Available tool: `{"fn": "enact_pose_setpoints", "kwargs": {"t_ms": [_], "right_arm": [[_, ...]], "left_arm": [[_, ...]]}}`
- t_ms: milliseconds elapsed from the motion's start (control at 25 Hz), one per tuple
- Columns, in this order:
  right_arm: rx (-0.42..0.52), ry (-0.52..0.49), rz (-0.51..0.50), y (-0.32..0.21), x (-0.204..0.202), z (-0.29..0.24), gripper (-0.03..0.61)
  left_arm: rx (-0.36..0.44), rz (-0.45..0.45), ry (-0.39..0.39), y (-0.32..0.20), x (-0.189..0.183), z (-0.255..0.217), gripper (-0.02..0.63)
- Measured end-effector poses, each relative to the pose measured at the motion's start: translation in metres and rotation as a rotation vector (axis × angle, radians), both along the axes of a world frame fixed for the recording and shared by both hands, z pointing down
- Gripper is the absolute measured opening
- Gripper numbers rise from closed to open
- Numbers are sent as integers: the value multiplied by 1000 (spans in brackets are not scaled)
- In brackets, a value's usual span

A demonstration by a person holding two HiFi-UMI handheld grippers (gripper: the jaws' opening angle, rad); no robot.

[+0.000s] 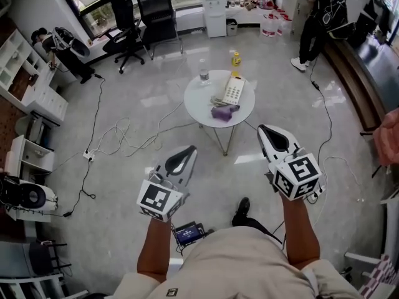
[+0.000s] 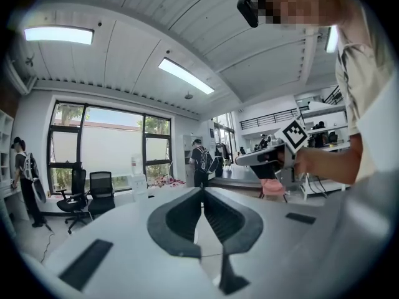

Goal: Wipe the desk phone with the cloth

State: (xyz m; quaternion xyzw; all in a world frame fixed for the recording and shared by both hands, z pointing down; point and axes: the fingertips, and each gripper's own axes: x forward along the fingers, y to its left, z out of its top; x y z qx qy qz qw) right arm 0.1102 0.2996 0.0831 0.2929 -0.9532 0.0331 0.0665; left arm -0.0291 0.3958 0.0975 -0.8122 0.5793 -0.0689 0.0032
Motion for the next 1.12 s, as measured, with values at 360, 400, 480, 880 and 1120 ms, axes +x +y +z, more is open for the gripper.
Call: {"fn": "enact_pose_setpoints", "kwargs": {"t_ms": [360,400,480,880,1120], "right_arm": [[-53,-9,-51,-82,-2,15,-6],[-58,-13,-57,-90,-2,18,-6],[-66,-21,-68,-105,-1,23,-6],[-67,-62,-77,-163,18,18,-6],[-87,-64,-28,-193,33,32,-6]], "left_arm": [[-41,-53,-7,-74,5,4,14],[-47,-58,-10,-81,6,5,14],[-57,-65,-20,-96,8,9,14],[-47,-42,-46,-158,29,0,14],[-74,-11,-58,-196,36,8,14]]}}
